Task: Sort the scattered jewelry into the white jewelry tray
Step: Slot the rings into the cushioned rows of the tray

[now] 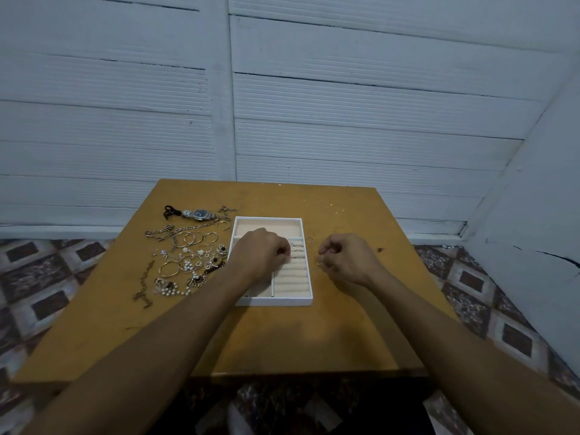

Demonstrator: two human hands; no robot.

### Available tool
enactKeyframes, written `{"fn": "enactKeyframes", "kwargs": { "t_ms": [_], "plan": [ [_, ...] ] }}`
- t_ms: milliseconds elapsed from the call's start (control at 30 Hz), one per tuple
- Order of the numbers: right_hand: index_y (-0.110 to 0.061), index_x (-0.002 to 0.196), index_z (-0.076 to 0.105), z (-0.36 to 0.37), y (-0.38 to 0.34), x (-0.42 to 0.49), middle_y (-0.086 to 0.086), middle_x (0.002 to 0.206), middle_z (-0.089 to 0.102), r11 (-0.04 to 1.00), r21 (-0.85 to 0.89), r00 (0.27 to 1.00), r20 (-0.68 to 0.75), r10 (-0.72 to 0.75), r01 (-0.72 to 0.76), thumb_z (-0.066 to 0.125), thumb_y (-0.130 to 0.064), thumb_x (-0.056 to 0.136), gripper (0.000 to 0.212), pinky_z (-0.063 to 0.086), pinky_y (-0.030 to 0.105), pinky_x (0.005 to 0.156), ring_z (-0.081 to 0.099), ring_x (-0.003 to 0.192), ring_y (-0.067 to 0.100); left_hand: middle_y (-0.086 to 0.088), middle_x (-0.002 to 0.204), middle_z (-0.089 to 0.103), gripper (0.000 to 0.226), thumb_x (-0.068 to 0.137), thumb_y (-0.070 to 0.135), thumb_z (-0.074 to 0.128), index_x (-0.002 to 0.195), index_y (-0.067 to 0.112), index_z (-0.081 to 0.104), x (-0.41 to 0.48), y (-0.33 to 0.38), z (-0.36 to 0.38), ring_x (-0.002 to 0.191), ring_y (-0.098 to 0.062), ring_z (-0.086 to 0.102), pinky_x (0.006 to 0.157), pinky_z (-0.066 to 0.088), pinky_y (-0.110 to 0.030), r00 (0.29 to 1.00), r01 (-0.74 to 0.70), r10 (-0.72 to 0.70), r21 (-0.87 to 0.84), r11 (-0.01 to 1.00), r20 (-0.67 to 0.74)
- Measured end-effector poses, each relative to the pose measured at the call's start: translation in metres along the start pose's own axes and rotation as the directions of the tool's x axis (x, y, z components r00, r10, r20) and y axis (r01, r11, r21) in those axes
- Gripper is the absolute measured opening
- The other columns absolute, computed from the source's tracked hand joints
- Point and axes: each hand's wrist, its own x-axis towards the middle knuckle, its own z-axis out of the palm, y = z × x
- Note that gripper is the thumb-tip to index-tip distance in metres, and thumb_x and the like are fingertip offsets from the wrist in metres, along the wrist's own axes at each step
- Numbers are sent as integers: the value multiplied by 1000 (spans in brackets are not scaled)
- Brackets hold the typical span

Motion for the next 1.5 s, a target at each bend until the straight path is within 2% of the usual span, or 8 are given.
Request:
{"fn": "enactKeyframes", "kwargs": {
  "t_ms": [100, 400, 700, 800, 867, 967, 1300, 1500],
  "plan": [
    [-20, 71, 65, 4, -5, 0, -4, 64, 61, 999, -41, 1000, -9, -23, 23, 66, -2, 84, 22, 60, 41, 72, 65, 66, 16, 0, 94, 71, 16, 90, 34, 63, 100, 28, 75, -6, -2, -1, 96, -20, 57, 73, 45, -33, 999, -21, 21, -16, 1000, -43],
    [-19, 78, 68, 7, -12, -6, -5, 70, 64, 989, -144, 999, -7, -38, 37, 66, -6, 83, 15, 51, 21, 60, 61, 65, 7, -2, 101, 72, 20, 93, 29, 59, 105, 23, 74, -9, 0, 2, 96, -22, 58, 74, 39, -32, 994, -61, 61, -2, 998, -93],
    [-18, 80, 69, 10, -11, -5, -5, 71, 66, 988, -151, 999, -9, -40, 38, 65, -5, 83, 14, 54, 23, 61, 62, 65, 7, 0, 108, 72, 24, 97, 27, 53, 111, 24, 72, -10, -3, 8, 99, -24, 56, 82, 44, -37, 986, -142, 148, 91, 986, -70],
    [-19, 79, 69, 10, -13, -4, -6, 71, 65, 987, -152, 999, -14, -45, 42, 64, -4, 82, 16, 53, 22, 61, 61, 65, 7, 2, 104, 71, 23, 87, 19, 66, 108, 25, 74, -13, -6, 11, 91, -23, 55, 75, 46, -38, 976, -181, 193, 116, 977, -96],
    [-20, 78, 68, 10, -14, -4, -7, 72, 65, 986, -158, 999, -20, -47, 44, 64, -5, 82, 16, 50, 19, 59, 60, 66, 6, 4, 100, 69, 33, 77, 13, 75, 107, 27, 74, -13, -9, 13, 88, -21, 54, 70, 46, -36, 975, -189, 202, 135, 973, -92],
    [-19, 80, 68, 10, -15, -4, -6, 72, 65, 987, -153, 998, -27, -51, 47, 63, -5, 84, 16, 44, 12, 54, 58, 64, 4, 5, 103, 67, 39, 77, 12, 75, 112, 28, 73, -15, -10, 13, 91, -21, 53, 73, 47, -36, 976, -188, 201, 141, 972, -81],
    [-19, 77, 68, 15, -19, -4, -7, 73, 65, 982, -162, 994, -45, -103, 94, 62, -2, 82, 19, 51, 29, 70, 61, 76, 14, 1, 104, 66, 33, 89, 15, 63, 118, 28, 69, -15, -7, 14, 95, -23, 51, 78, 45, -38, 979, -184, 192, 105, 977, -73],
    [-22, 76, 67, 27, -17, 1, -6, 74, 65, 964, -221, 983, -80, -167, 146, 58, -8, 86, 20, 41, 18, 55, 58, 66, 10, -2, 103, 65, 31, 89, 10, 59, 115, 22, 71, -19, -8, 16, 98, -23, 53, 81, 45, -37, 981, -130, 120, -56, 990, -155]
  ]
}}
